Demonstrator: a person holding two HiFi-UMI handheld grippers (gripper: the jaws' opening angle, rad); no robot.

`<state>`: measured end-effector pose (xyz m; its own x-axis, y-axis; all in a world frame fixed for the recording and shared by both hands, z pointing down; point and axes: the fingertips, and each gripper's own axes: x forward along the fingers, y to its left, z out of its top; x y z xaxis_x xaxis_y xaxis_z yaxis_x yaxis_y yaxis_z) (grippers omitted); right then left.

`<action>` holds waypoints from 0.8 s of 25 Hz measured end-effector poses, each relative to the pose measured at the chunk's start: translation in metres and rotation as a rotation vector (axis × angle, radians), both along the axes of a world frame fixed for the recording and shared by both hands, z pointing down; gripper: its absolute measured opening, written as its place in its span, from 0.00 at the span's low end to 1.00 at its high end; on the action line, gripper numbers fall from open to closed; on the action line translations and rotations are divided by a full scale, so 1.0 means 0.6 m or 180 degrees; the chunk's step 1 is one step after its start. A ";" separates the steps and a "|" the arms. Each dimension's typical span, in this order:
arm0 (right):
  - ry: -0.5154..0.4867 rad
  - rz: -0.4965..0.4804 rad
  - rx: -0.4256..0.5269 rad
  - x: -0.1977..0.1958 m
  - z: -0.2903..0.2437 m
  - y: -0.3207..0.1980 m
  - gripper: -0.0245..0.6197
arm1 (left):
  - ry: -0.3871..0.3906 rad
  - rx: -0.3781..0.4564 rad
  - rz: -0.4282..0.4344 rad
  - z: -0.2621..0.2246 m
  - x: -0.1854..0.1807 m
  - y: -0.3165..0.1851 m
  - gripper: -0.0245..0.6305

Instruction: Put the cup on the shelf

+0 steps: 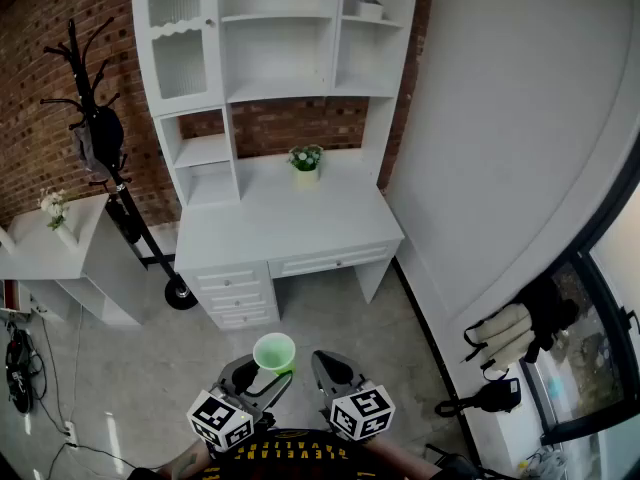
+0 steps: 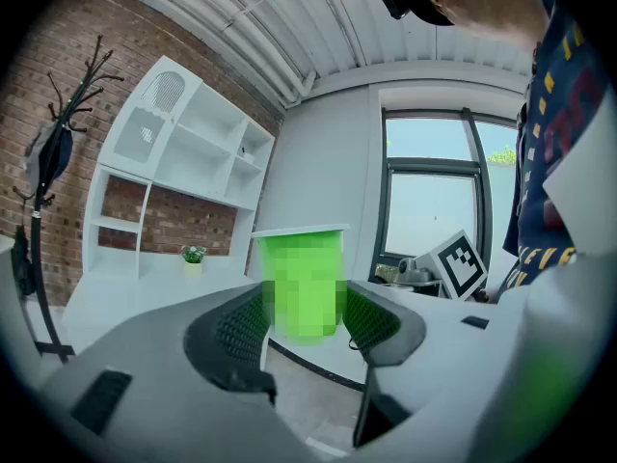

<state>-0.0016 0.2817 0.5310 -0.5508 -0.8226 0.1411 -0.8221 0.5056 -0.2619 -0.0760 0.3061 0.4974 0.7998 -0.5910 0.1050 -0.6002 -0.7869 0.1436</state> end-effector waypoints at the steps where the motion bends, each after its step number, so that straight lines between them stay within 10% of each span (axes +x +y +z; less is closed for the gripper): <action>1: -0.0012 0.0009 -0.0013 0.013 0.003 0.008 0.05 | -0.0032 0.0045 0.0001 -0.003 0.013 0.010 0.40; 20: -0.0300 -0.0157 -0.0151 0.161 0.032 0.094 0.05 | -0.0196 -0.0048 -0.0148 0.010 0.172 0.095 0.40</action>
